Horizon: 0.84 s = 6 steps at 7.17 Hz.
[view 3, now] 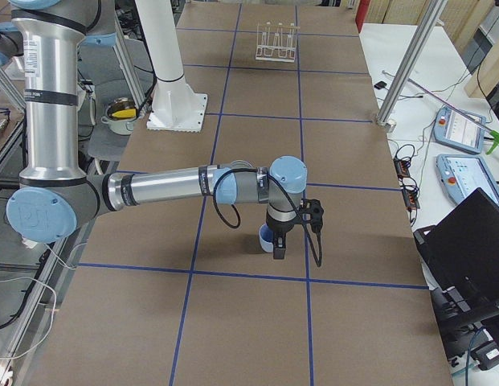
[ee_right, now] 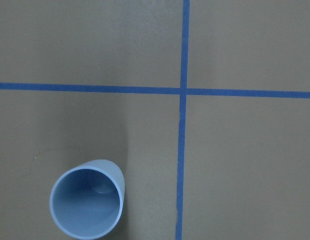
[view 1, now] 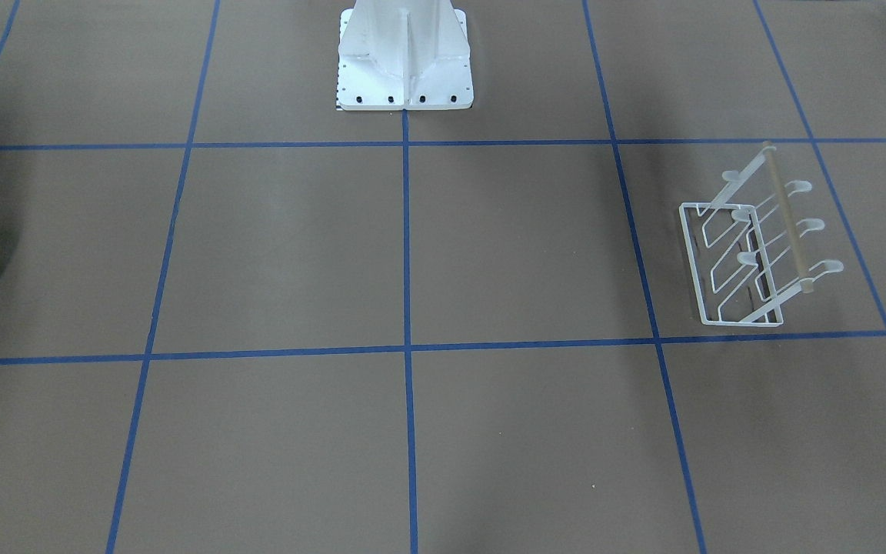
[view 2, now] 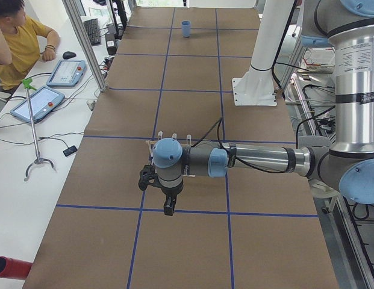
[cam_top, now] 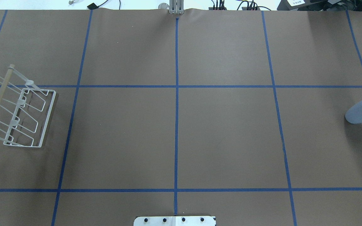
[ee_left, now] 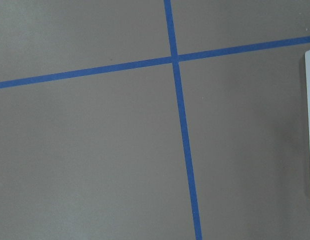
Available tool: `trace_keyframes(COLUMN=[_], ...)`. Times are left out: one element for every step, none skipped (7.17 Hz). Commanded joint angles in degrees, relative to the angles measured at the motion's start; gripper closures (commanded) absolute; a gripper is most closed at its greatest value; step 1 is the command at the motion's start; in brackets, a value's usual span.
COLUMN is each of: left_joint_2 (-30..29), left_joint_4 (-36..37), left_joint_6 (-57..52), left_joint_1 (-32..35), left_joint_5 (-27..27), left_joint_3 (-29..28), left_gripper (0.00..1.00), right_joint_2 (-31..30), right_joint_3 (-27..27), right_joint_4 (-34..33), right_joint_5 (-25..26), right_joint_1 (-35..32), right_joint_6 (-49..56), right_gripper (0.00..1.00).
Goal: Hang cup on cup holder
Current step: 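Lower the right gripper over the light blue cup lying on its side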
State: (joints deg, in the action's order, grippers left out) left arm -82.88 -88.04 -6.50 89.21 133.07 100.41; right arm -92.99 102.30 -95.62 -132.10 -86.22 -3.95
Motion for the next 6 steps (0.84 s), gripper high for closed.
trace_keyframes(left_joint_2=[0.0,0.0,0.0,-0.26,-0.26,-0.09], left_joint_4=[-0.03,0.15,0.15,0.15,0.24,0.06], left_joint_6=[0.0,0.09,0.09,0.26,0.61,0.62], left_joint_1=[0.0,0.0,0.0,0.0,0.0,0.0], left_joint_5=[0.09,0.0,0.0,-0.09,0.0,0.09], left_joint_3=[0.57,1.18,1.71,2.06,2.24,2.24], left_gripper=[0.02,0.02,0.02,0.02,0.02,0.02], right_joint_2=[0.09,0.26,0.61,0.96,0.97,0.53], right_joint_3=[0.09,0.09,0.44,1.06,1.84,1.85], right_joint_4=[0.0,0.0,0.0,0.78,5.75,9.02], right_joint_5=[0.0,0.0,-0.09,-0.09,-0.35,-2.7], right_joint_1=[0.0,0.0,0.0,0.96,2.71,3.42], right_joint_6=[-0.09,-0.09,-0.09,0.35,-0.26,-0.18], right_gripper=[0.0,0.0,0.0,0.0,0.0,0.0])
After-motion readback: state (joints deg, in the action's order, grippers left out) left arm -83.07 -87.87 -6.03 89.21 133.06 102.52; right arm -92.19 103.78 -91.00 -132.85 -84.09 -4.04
